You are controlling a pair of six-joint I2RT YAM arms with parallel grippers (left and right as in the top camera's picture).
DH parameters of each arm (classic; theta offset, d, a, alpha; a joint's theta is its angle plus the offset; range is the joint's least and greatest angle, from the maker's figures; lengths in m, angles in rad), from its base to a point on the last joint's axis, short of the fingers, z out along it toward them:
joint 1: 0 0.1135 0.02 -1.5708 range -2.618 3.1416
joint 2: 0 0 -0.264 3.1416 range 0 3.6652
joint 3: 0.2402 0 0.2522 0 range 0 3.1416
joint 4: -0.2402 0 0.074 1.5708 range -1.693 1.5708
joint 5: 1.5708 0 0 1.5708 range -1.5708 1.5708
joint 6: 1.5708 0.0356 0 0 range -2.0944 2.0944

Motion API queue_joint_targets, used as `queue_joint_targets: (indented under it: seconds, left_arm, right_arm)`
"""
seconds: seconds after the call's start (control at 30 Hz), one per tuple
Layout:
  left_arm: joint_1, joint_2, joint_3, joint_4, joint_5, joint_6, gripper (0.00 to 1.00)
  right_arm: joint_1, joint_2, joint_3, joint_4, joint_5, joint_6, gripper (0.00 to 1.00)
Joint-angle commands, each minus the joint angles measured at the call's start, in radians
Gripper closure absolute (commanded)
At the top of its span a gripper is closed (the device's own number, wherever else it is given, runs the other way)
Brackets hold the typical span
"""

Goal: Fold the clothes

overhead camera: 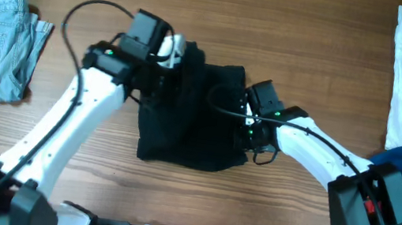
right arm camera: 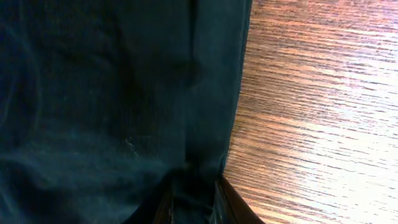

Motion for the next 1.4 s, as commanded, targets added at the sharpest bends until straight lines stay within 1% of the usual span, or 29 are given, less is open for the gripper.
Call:
queue_joint_targets:
  seconds: [0.0,0.13,0.2,0.27,0.3,0.33,0.37,0.47,0.57,0.6,0.63,0.7,0.77,0.83,0.9,0.93,1.0,1.1,1.13,1.17,1.2,1.23,1.37]
  left_arm:
    - [-0.047,0.05,0.021,0.056,0.012,-0.027,0.91]
    - [-0.074,0.097,0.021,0.113,0.011,-0.027,0.93]
    - [-0.082,0.116,0.021,0.138,-0.006,-0.031,0.93]
    - [-0.085,0.136,0.021,0.143,-0.01,-0.038,0.84]
    - [-0.085,0.14,0.021,0.142,-0.01,-0.053,0.62]
    - [-0.085,0.14,0.021,0.144,-0.009,-0.053,0.46]
    - [-0.085,0.14,0.021,0.144,0.003,-0.053,0.44]
    - [-0.082,0.125,0.021,0.144,0.011,-0.04,0.45]
    - [-0.037,0.113,0.021,0.113,-0.068,-0.025,0.46]
    - [-0.011,0.113,0.021,0.087,-0.105,-0.025,0.46]
    - [0.013,0.115,0.021,0.067,-0.147,-0.025,0.46]
    - [0.035,0.124,0.019,0.061,-0.185,-0.022,0.45]
    - [0.039,0.134,0.019,0.059,-0.187,-0.021,0.44]
    - [0.039,0.14,0.019,0.041,-0.19,-0.022,0.44]
    - [0.039,0.14,0.019,0.014,-0.191,-0.022,0.44]
    - [0.039,0.14,0.019,0.0,-0.191,-0.022,0.44]
    - [0.039,0.14,0.019,-0.031,-0.213,-0.022,0.44]
    - [0.039,0.14,0.019,-0.045,-0.236,-0.022,0.43]
    - [0.039,0.14,0.019,-0.046,-0.24,-0.022,0.43]
    - [0.039,0.14,0.019,-0.046,-0.24,-0.022,0.43]
    - [0.039,0.14,0.019,-0.045,-0.242,-0.022,0.43]
    - [0.039,0.14,0.019,-0.045,-0.244,-0.022,0.43]
    - [0.039,0.14,0.019,-0.046,-0.255,-0.021,0.43]
  right_arm:
    - [0.008,0.004,-0.023,-0.007,-0.024,0.011,0.78]
    - [0.01,0.004,-0.023,-0.018,-0.027,0.011,0.79]
    - [0.012,0.004,-0.023,-0.018,-0.028,0.011,0.78]
    - [0.012,0.004,-0.023,-0.018,-0.028,0.01,0.79]
    - [0.012,0.004,-0.023,-0.018,-0.027,0.008,0.79]
    - [0.012,0.004,-0.023,-0.018,-0.027,0.008,0.78]
    - [0.012,0.004,-0.023,-0.018,-0.027,0.008,0.79]
    - [0.012,0.004,-0.023,-0.018,-0.027,0.012,0.78]
    - [0.0,-0.023,-0.002,-0.062,0.012,0.04,0.75]
    - [-0.018,-0.061,0.028,-0.111,0.055,0.054,0.75]
    - [-0.046,-0.136,0.084,-0.177,0.111,0.053,0.74]
    - [-0.087,-0.262,0.179,-0.232,0.169,0.028,0.71]
    - [-0.096,-0.347,0.233,-0.202,0.149,-0.026,0.65]
    - [-0.096,-0.377,0.257,-0.197,0.074,-0.053,0.65]
    - [-0.093,-0.344,0.241,-0.225,-0.027,-0.062,0.64]
    - [-0.086,-0.311,0.226,-0.224,-0.049,-0.082,0.61]
    - [-0.056,-0.168,0.218,-0.219,-0.065,-0.09,0.59]
    - [-0.013,-0.019,0.218,-0.188,-0.11,-0.104,0.59]
    - [0.0,0.024,0.218,-0.19,-0.125,-0.105,0.6]
    - [0.008,0.036,0.218,-0.193,-0.159,-0.124,0.67]
    - [0.01,0.033,0.218,-0.202,-0.196,-0.131,0.86]
    - [0.01,0.023,0.219,-0.215,-0.221,-0.131,0.96]
    - [0.01,-0.101,0.257,-0.367,-0.323,-0.182,0.96]
